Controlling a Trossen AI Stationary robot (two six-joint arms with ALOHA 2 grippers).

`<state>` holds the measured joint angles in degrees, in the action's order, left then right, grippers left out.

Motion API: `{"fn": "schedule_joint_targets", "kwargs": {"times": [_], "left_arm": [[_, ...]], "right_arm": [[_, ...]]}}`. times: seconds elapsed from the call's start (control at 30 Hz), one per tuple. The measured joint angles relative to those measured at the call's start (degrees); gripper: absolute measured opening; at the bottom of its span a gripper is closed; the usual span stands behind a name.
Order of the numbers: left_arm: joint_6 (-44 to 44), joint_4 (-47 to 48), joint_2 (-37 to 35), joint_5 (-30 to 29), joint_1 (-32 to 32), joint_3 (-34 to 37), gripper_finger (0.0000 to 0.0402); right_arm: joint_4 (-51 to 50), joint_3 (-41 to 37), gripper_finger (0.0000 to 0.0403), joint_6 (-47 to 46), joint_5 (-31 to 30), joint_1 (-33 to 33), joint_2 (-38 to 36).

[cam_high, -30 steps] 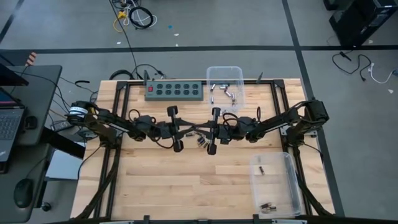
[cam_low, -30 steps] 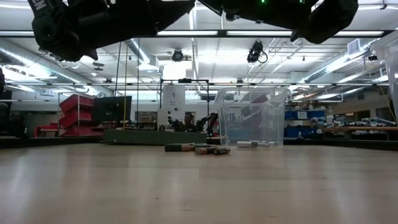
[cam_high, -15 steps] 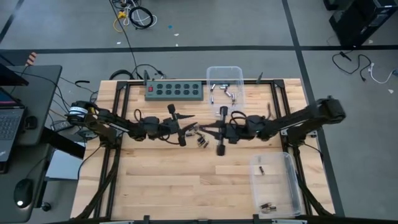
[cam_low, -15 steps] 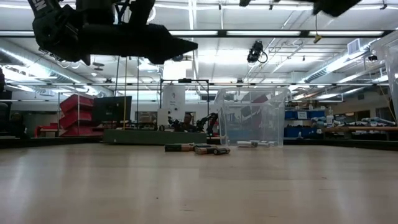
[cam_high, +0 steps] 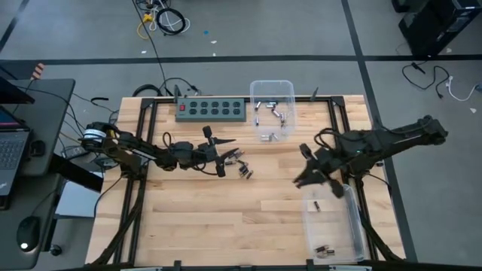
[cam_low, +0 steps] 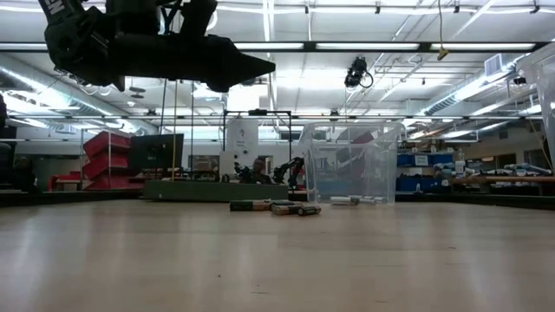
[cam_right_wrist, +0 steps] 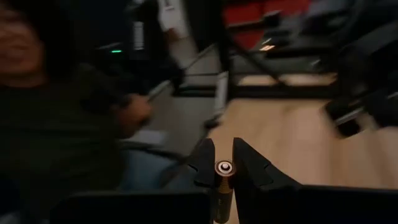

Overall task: Sort batteries
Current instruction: Put the black battery into the bottom transparent bin

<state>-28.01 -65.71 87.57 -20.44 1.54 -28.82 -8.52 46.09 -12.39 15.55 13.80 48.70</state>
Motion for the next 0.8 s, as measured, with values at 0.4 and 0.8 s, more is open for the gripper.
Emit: {"fn": "schedule_joint_targets", "kwargs": {"times": [0.4, 0.8], "left_arm": [[0.2, 0.1, 0.0, -3.8, 0.0, 0.0, 0.0149], [0.2, -0.4, 0.0, -6.7, 0.0, 0.0, 0.0149]], "right_arm": [[-25.0, 0.0, 0.0022, -34.7, 0.6, 10.5, -4.0], [-42.9, 0.0, 0.0022, -68.7, 4.6, 22.4, 1.9]]}}
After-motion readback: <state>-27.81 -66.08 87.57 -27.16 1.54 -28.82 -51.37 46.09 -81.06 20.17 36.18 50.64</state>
